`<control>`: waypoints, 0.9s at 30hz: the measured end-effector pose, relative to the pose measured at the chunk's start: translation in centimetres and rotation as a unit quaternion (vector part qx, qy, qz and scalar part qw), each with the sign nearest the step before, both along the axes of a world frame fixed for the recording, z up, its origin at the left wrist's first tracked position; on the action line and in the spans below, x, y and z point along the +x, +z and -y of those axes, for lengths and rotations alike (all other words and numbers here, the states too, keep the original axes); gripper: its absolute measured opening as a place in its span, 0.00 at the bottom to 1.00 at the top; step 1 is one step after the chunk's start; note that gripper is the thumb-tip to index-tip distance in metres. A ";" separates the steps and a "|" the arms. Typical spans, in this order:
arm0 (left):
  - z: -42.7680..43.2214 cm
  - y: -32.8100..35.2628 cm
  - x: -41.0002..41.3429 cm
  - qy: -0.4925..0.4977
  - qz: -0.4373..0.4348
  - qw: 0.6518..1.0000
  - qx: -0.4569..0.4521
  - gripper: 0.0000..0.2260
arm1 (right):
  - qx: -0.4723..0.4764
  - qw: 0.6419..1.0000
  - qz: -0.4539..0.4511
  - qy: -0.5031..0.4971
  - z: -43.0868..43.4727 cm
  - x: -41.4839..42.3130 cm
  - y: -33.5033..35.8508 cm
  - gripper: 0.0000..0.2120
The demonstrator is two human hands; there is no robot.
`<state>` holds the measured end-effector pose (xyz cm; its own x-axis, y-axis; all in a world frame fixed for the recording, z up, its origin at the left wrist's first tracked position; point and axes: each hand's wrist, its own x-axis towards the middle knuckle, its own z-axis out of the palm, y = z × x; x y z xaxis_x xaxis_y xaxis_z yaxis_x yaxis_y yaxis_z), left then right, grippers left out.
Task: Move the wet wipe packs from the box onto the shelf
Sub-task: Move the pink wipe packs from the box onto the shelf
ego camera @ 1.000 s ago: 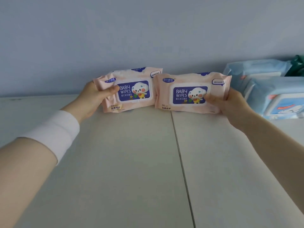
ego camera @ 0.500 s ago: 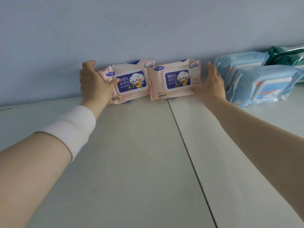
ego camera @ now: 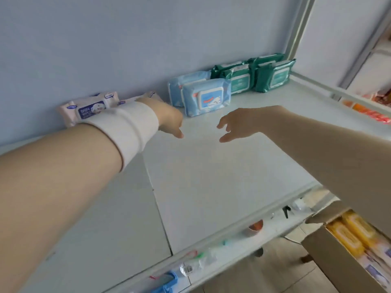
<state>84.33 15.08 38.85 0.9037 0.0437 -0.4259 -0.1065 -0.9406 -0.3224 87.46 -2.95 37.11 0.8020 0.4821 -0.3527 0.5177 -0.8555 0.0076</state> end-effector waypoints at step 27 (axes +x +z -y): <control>74.8 -31.1 5.0 -0.402 -0.277 0.873 -0.014 0.20 | -0.037 0.814 -0.320 -0.484 72.1 -14.5 -29.5 0.26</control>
